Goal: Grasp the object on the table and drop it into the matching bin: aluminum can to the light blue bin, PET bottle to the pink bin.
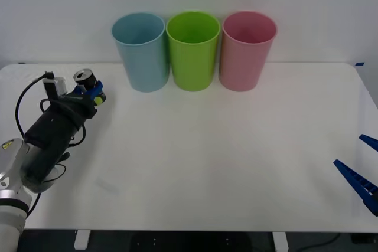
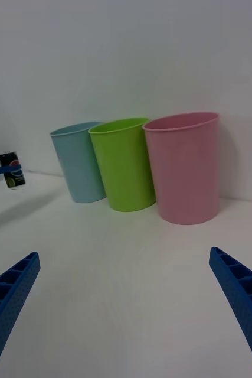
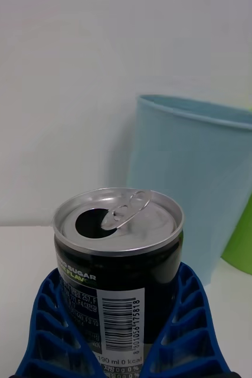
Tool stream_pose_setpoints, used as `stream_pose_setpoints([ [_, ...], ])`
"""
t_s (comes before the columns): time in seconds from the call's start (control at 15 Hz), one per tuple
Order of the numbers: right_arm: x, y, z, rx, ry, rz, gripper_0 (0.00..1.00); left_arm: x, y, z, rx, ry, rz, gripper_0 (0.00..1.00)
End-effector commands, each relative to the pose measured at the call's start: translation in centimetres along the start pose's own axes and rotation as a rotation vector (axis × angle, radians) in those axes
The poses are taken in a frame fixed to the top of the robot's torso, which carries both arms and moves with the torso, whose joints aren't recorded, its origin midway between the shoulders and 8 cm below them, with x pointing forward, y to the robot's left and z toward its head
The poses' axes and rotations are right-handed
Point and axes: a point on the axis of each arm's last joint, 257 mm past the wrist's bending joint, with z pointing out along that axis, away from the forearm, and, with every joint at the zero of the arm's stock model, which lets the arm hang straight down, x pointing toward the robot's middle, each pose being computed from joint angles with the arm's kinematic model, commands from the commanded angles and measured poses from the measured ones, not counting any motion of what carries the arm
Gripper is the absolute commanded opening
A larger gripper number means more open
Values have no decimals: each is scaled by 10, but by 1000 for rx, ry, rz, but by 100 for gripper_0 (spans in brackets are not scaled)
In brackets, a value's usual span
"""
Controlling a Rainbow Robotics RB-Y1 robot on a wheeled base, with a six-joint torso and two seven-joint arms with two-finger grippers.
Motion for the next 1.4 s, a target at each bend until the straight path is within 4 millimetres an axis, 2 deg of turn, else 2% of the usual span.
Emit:
stream_pose_setpoints([
  [0.07,0,0,0,0,0,0,100,-30,-13,-12,45,-54,-15,0],
  [0.27,0,0,0,0,0,0,100,-55,-22,-18,82,-91,-42,0],
  [0.67,0,0,0,0,0,0,100,-109,-42,-15,134,-178,-23,0],
  [1.13,0,0,0,0,0,0,100,-168,-51,15,141,-247,-67,0],
  [1.4,0,0,0,0,0,0,100,-190,-68,35,154,-261,-86,0],
])
